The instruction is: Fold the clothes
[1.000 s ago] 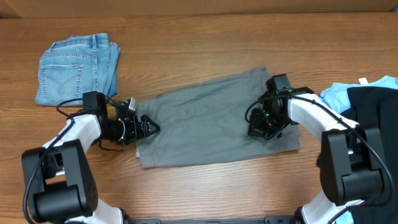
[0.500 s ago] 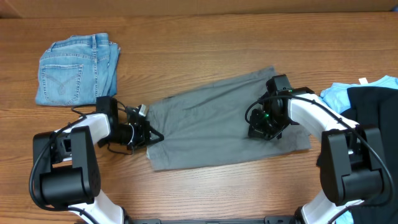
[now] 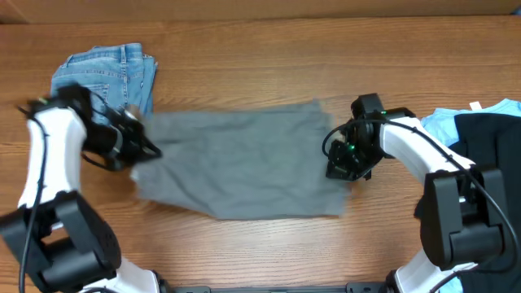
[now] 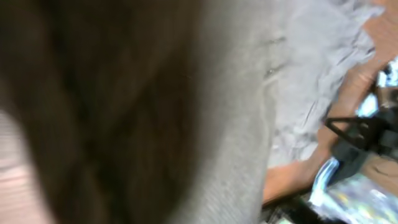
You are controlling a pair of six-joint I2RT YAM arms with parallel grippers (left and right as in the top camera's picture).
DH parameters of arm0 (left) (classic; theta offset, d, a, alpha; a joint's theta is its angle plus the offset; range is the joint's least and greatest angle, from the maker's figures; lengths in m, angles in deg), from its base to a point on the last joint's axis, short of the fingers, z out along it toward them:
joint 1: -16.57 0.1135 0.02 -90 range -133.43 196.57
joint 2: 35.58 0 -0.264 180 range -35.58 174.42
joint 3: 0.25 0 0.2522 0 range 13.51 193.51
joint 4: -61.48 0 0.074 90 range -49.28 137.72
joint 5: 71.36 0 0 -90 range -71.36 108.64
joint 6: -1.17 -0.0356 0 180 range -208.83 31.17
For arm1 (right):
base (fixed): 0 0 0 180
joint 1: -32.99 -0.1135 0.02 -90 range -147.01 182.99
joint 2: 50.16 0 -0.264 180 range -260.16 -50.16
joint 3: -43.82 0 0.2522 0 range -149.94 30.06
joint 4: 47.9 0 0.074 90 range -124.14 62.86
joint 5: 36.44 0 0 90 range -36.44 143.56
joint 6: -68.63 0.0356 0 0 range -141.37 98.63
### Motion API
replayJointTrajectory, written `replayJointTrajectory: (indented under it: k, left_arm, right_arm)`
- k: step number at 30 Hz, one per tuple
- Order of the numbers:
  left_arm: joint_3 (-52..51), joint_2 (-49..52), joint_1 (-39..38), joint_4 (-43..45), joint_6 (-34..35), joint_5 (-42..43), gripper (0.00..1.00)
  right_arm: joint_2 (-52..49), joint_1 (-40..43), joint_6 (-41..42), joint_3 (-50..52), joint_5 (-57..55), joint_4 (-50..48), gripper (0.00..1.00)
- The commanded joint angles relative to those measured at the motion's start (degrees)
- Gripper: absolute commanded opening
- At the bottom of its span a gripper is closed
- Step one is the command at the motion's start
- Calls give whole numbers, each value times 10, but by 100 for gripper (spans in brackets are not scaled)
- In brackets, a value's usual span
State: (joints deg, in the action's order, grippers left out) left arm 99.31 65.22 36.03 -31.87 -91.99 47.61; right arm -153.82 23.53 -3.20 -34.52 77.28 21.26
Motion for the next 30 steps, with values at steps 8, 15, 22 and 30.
replayJointTrajectory:
  k: [8,15,22,30]
  left_arm:
    - [290,-31,-40,-90,28,-130,4]
    - [229,-8,-129,-62,72,-222,4]
    - [174,63,-209,-22,147,-232,4]
    - [174,144,-287,19,236,-230,6]
  right_arm:
    - [68,2,-2,-54,6,10,4]
    - [68,2,-2,-54,6,21,4]
    - [68,2,-2,-54,6,22,4]
    - [68,2,-2,-54,6,22,4]
